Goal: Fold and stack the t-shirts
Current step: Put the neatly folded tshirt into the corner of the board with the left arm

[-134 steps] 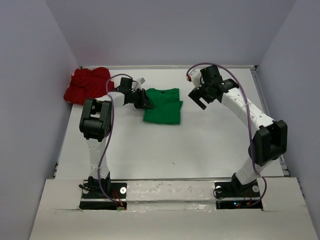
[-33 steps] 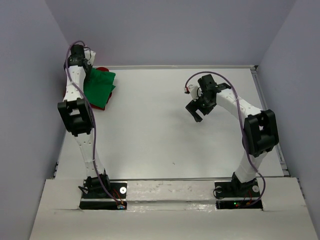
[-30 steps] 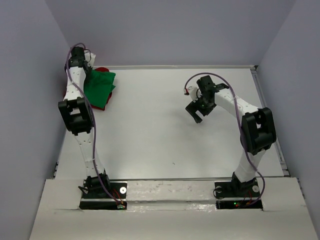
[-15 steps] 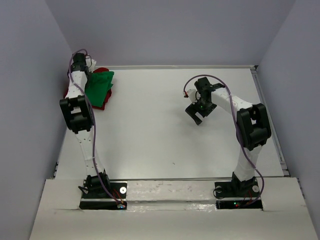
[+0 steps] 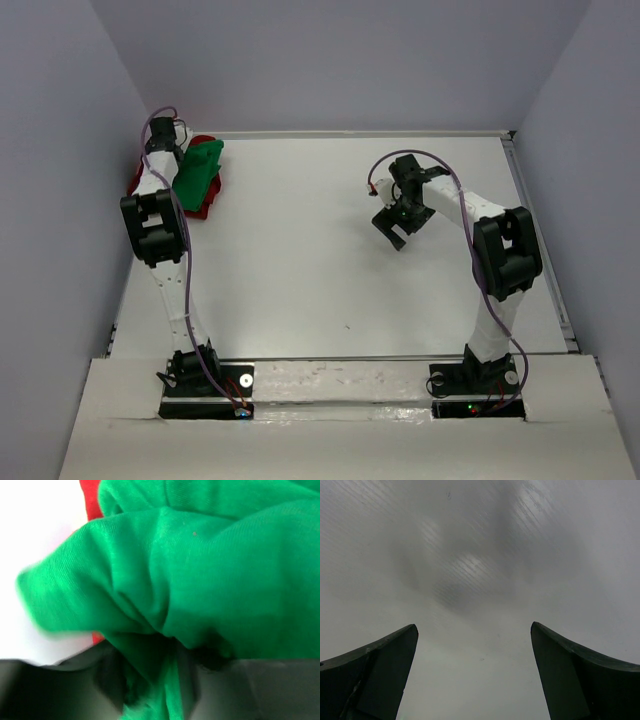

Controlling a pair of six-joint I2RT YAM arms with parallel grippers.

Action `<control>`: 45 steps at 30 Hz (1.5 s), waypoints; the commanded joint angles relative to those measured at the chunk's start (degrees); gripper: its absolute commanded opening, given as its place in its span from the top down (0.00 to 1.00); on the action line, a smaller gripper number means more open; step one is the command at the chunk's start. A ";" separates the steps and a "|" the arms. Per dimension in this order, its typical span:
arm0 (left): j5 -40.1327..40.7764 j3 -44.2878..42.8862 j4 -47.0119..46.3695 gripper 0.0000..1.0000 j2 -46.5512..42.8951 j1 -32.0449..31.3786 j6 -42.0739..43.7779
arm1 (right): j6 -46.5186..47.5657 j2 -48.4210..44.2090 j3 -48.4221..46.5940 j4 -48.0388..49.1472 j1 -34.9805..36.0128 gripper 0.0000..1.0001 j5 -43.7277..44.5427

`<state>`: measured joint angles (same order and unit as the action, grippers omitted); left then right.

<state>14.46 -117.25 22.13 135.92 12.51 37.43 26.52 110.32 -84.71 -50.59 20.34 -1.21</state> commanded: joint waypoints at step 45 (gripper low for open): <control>-40.47 64.06 -18.87 0.01 -72.89 -0.12 -21.88 | -11.05 -33.15 22.21 21.75 -7.67 0.00 12.39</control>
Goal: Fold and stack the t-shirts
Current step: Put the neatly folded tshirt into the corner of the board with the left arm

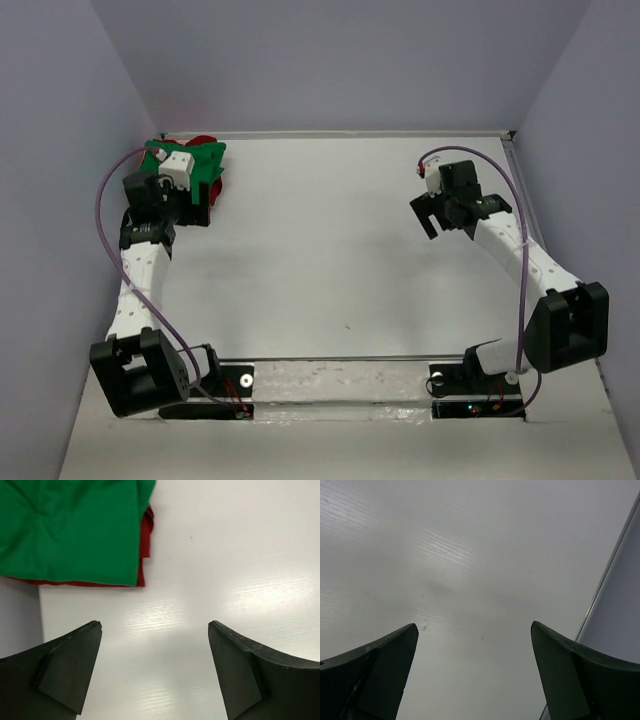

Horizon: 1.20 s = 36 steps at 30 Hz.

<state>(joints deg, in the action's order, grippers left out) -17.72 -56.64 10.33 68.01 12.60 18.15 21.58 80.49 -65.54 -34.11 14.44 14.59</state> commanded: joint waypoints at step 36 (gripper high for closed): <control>-12.71 31.60 -29.75 0.01 -37.15 6.56 -8.66 | -11.74 -8.15 9.91 7.66 -5.74 0.00 -19.05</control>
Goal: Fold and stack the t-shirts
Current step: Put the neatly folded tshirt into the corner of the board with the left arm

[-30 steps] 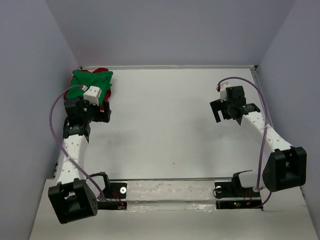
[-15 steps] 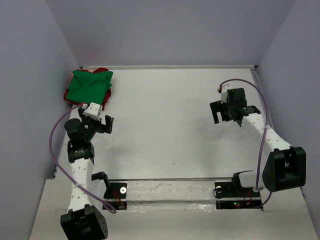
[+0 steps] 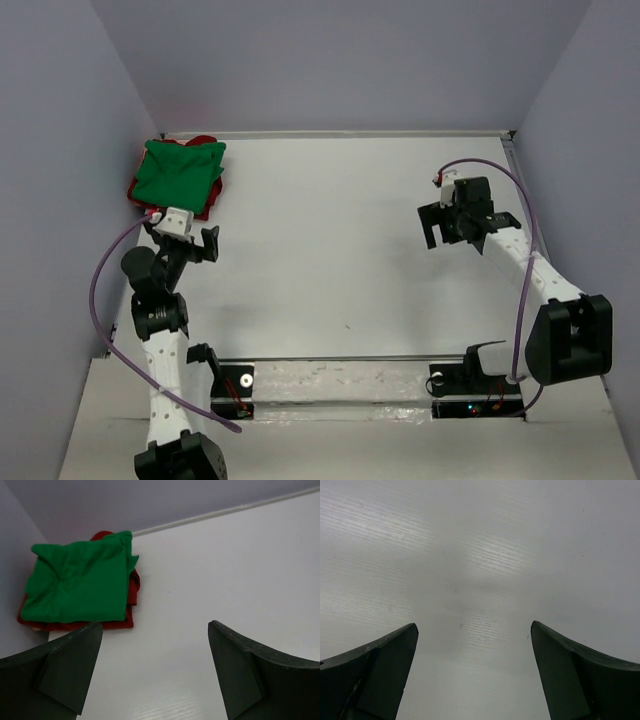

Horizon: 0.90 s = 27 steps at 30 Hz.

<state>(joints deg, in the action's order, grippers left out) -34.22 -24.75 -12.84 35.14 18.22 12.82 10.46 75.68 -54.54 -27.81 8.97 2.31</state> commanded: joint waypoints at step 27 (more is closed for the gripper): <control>2.49 1.20 -6.06 0.01 -7.45 6.56 -2.27 | 2.90 -8.97 -0.92 0.04 -0.27 0.00 -14.53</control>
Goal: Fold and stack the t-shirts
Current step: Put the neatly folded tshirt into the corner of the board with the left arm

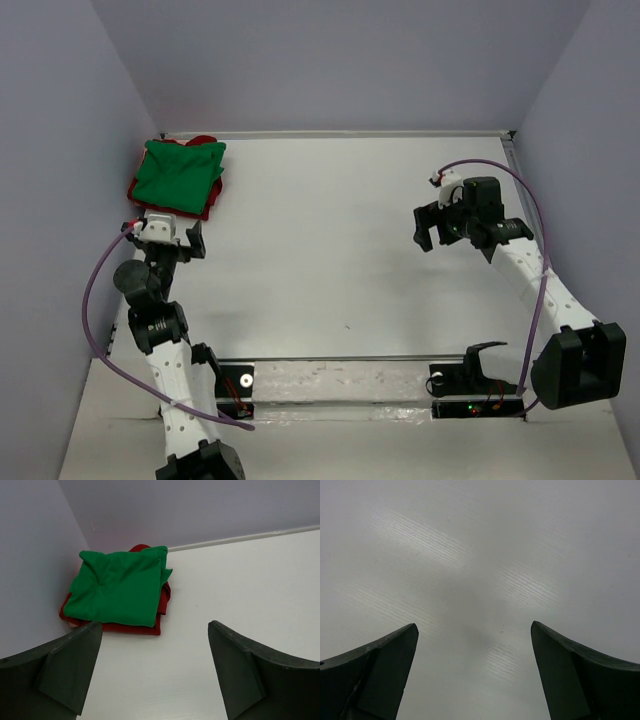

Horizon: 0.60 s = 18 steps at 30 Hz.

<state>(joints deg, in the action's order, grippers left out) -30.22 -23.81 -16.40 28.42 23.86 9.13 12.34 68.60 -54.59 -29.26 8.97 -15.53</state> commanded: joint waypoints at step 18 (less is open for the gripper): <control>-5.20 0.96 -1.88 0.01 -1.09 1.46 3.44 | 1.81 -1.18 -0.43 1.48 -0.27 0.00 5.77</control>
<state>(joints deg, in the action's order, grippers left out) -33.78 -23.05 -16.03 28.29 24.88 11.33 13.54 68.55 -54.59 -29.23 8.97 -10.66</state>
